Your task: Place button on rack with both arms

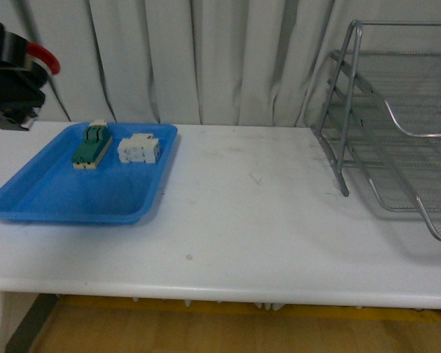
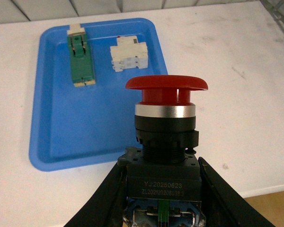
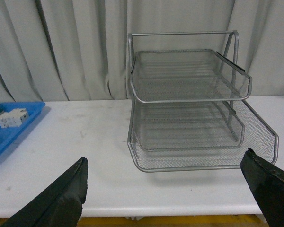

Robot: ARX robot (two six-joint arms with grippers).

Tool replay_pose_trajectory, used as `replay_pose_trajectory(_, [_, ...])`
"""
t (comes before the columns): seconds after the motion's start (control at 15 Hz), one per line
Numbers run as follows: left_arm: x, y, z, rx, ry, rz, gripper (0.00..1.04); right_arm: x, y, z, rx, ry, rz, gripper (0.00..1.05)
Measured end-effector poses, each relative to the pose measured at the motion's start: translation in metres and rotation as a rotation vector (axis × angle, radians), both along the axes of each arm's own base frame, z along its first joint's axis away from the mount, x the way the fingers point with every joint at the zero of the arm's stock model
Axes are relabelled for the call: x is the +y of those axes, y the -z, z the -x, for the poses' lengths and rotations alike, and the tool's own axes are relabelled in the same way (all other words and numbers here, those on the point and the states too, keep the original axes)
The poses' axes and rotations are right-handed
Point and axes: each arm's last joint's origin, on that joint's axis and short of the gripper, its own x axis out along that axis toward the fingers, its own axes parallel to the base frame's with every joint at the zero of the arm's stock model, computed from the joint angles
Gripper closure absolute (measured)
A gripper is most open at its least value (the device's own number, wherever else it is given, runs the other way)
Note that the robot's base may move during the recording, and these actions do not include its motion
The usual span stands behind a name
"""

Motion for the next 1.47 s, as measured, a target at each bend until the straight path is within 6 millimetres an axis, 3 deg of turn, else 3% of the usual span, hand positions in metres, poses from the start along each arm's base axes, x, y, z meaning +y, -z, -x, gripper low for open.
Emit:
replay_pose_trajectory(0.13, [-0.001,0.008,0.024,-0.009,-0.001,-0.001,0.69,0.000,0.000,0.000,0.000,0.000,0.000,0.06])
replay_pose_trajectory(0.27, [-0.008,0.031,0.032,0.041,0.011,0.004,0.69,0.000,0.000,0.000,0.000,0.000,0.000,0.06])
replay_pose_trajectory(0.73, [-0.020,0.053,0.023,0.065,-0.008,0.013,0.69,0.000,0.000,0.000,0.000,0.000,0.000,0.06])
replay_pose_trajectory(1.47, [-0.021,0.056,0.023,0.068,-0.009,0.044,0.69,0.000,0.000,0.000,0.000,0.000,0.000,0.06])
